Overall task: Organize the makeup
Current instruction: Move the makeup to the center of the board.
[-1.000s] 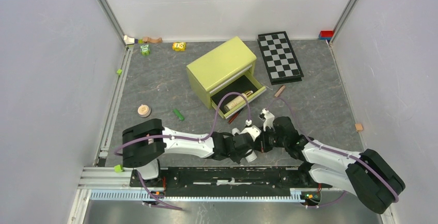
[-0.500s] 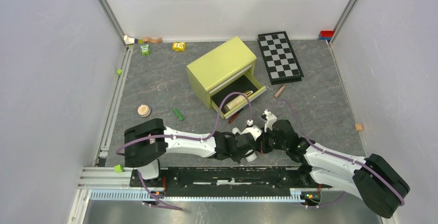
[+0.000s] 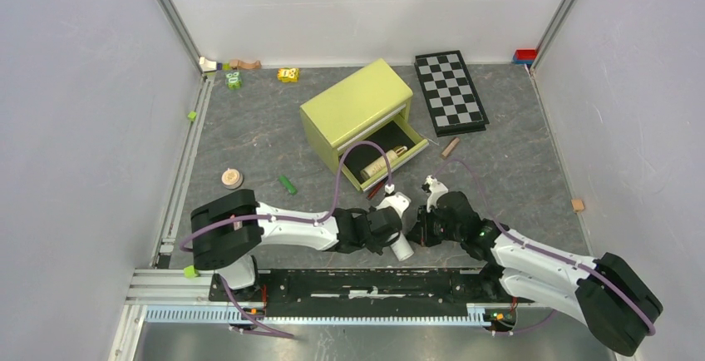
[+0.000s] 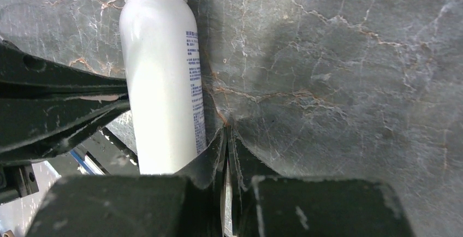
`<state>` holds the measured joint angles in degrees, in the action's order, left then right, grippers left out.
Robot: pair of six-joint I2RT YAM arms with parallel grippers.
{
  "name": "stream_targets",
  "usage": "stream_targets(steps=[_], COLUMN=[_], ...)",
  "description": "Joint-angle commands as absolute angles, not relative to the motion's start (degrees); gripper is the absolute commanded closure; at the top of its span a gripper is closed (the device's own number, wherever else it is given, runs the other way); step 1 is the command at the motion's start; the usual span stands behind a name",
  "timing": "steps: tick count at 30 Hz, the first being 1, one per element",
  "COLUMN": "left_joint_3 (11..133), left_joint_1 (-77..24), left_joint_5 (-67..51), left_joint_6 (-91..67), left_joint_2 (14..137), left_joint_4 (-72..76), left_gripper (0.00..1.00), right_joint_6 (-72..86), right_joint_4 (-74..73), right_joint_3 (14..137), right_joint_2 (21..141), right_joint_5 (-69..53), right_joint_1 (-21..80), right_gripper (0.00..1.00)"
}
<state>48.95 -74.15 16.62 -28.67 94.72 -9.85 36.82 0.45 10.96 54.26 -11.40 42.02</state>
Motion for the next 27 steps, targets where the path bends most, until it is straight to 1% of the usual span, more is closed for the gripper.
stream_targets(steps=[1,7,11,15,19,20,26,27], left_joint_3=[46.8,49.5,52.0,53.9,53.3,52.9,50.3,50.0], left_joint_1=[-72.9,-72.5,-72.5,-72.4,-72.0,-71.9,-71.3,-71.2], left_joint_5=[18.6,18.2,17.8,18.0,18.1,18.1,18.3,18.4], left_joint_6=[-31.2,-29.9,-28.5,-27.2,-27.0,-27.1,-27.4,-27.6], left_joint_2=[95.4,98.0,99.7,100.8,100.3,100.1,97.9,97.6], left_joint_4=[-11.7,-11.5,-11.4,-11.8,-12.2,-12.2,-12.6,-12.6], left_gripper=[0.98,0.98,0.98,0.98,0.98,0.98,0.98,0.98], right_joint_6=[35.5,38.0,39.3,38.9,38.4,38.9,44.2,44.8], right_joint_4=[-9.6,-1.9,-0.4,-1.8,-8.7,-9.7,-13.0,-13.4], right_joint_3=[10.6,7.1,5.9,6.4,8.4,8.6,8.1,8.1], right_joint_2=[52.8,52.1,51.4,50.2,48.6,47.8,41.6,40.6], right_joint_5=[-7.4,-16.6,-18.4,-17.3,-10.3,-8.6,-1.6,-0.8], right_joint_1=[42.2,42.2,42.3,42.3,42.3,42.3,42.3,42.3], right_gripper=[0.92,0.92,0.92,0.91,0.87,0.85,0.61,0.59])
